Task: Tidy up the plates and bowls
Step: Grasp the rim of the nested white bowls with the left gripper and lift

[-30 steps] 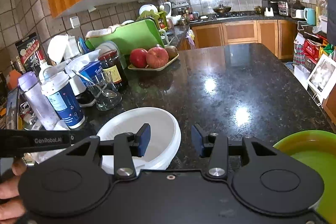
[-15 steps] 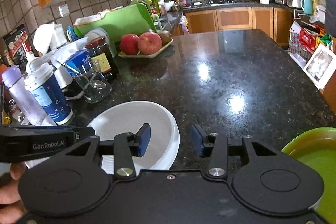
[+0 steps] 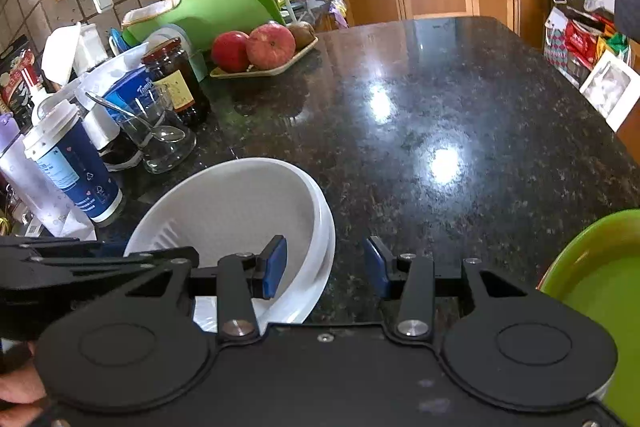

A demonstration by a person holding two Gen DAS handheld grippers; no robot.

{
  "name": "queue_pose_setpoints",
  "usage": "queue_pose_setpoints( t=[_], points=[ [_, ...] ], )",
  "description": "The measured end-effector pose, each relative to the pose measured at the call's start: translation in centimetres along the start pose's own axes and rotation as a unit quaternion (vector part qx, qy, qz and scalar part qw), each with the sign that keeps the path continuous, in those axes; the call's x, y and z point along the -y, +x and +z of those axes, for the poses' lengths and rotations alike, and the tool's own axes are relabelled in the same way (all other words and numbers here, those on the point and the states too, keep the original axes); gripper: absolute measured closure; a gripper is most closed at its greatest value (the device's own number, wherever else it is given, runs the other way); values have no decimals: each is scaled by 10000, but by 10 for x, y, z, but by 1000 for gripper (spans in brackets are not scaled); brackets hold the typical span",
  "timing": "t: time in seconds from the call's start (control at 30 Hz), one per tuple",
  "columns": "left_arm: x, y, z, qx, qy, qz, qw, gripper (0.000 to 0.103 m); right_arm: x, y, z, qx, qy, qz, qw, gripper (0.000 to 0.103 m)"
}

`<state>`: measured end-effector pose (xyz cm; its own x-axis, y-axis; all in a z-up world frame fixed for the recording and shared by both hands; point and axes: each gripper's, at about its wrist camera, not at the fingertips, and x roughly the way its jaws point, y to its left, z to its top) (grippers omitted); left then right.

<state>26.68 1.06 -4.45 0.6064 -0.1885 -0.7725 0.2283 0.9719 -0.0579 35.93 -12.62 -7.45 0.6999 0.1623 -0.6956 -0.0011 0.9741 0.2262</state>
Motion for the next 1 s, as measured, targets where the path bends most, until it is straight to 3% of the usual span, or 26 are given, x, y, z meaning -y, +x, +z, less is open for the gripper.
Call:
queue_pose_setpoints(
  t=[0.17,0.4,1.0],
  points=[
    [3,5,-2,-90,83,-100,9999,62,0,4,-2,-112,117,-18,9999,59],
    [6,9,-2,-147,229,-364,9990,64,-6,6,-4,-222,231,32,9995,75],
    [-12,-13,-2,86,386,-631,9972,65,-31,-9,-12,-1,411,-284,9988,76]
  ],
)
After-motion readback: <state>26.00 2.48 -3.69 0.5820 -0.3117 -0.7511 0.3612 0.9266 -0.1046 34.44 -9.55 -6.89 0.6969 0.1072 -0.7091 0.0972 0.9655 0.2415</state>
